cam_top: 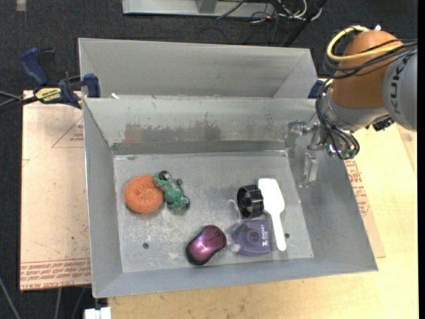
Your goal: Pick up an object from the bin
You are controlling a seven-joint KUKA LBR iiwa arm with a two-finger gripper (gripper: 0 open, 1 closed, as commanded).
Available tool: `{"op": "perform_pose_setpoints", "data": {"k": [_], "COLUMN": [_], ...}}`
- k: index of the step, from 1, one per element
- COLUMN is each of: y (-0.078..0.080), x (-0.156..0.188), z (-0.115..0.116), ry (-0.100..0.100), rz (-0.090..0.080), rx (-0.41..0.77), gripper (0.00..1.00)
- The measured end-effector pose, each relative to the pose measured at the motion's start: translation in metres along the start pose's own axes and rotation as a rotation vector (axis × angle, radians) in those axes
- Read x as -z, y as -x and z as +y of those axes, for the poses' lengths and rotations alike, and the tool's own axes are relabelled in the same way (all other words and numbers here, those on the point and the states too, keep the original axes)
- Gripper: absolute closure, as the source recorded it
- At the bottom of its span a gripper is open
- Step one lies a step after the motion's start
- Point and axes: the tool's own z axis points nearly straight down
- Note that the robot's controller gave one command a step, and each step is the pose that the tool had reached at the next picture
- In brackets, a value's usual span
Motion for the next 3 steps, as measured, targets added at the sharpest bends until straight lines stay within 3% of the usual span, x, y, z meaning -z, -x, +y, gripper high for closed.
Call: {"op": "perform_pose_setpoints", "data": {"k": [1,2,3], "y": [0.002,-0.036,-0.098], "x": [0.005,-0.028,-0.02], "z": [0.0,0.036,0.033], "ry": [-0.001,-0.005,0.002], "rz": [-0.007,-0.014,-0.003], "rx": [0.002,0.106,0.349], "gripper": [0.0,0.0,0.0]}}
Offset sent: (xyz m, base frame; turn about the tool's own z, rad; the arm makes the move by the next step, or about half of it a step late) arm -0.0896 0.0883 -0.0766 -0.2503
